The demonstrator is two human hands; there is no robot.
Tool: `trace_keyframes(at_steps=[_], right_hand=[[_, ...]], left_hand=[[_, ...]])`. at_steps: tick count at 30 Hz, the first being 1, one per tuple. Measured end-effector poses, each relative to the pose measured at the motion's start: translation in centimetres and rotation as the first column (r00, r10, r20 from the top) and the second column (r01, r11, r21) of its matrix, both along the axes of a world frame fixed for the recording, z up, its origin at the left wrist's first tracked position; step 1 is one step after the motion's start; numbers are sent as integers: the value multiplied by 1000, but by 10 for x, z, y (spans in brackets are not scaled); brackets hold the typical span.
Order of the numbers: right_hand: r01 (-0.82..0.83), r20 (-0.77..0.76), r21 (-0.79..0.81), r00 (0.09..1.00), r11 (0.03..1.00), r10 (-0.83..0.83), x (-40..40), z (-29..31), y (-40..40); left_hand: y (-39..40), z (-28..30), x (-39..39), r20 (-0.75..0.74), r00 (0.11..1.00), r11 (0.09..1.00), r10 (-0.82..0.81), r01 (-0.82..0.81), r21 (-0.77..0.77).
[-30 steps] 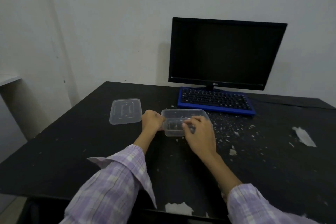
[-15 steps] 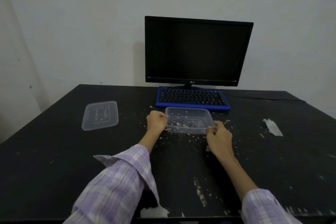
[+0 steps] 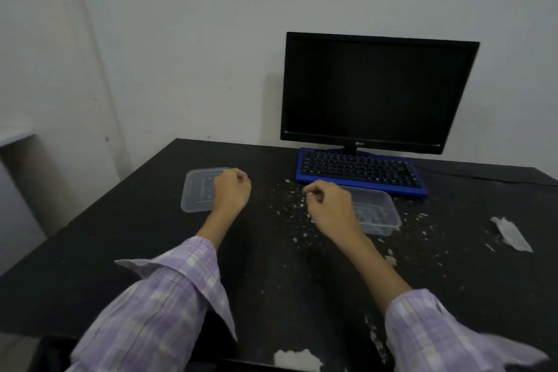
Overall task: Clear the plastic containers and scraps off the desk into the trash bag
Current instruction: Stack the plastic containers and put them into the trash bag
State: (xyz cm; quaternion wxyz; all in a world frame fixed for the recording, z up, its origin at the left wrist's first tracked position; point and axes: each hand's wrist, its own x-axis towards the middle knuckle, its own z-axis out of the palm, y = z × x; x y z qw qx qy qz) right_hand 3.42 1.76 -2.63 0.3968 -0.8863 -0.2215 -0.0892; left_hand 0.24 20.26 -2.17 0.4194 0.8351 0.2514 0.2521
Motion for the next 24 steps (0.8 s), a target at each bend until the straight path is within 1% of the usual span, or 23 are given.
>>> trace_keyframes(at_steps=[4,8,12,17,20,22,24], right_hand=[[-155,-190,-58,972,986,141,5,-10,63],[-197,-276,-112,948,974,160,15,-23,112],[-154,-293,-152,950,976,105,24,-33,143],[-107,-267,-132,961,985,69,28,-40,161],[-74,-309,-45,949,996,57,30,-42,161],[-31,-391,108,917,994,71,32,-35,154],[11,-498,292,855,956,143,32,-24,144]], left_hand=[[46,-5,-20,-59,985,987,161,-162,-8],[79,-14,-34,-97,973,977,209,-211,-19],[97,-22,-36,-141,969,976,204,-213,-52],[104,-27,-25,-167,972,979,166,-182,-88],[101,-27,-20,-145,976,974,164,-183,-132],[97,-27,-19,-126,979,965,159,-181,-188],[93,-27,-16,-89,986,952,140,-159,-262]])
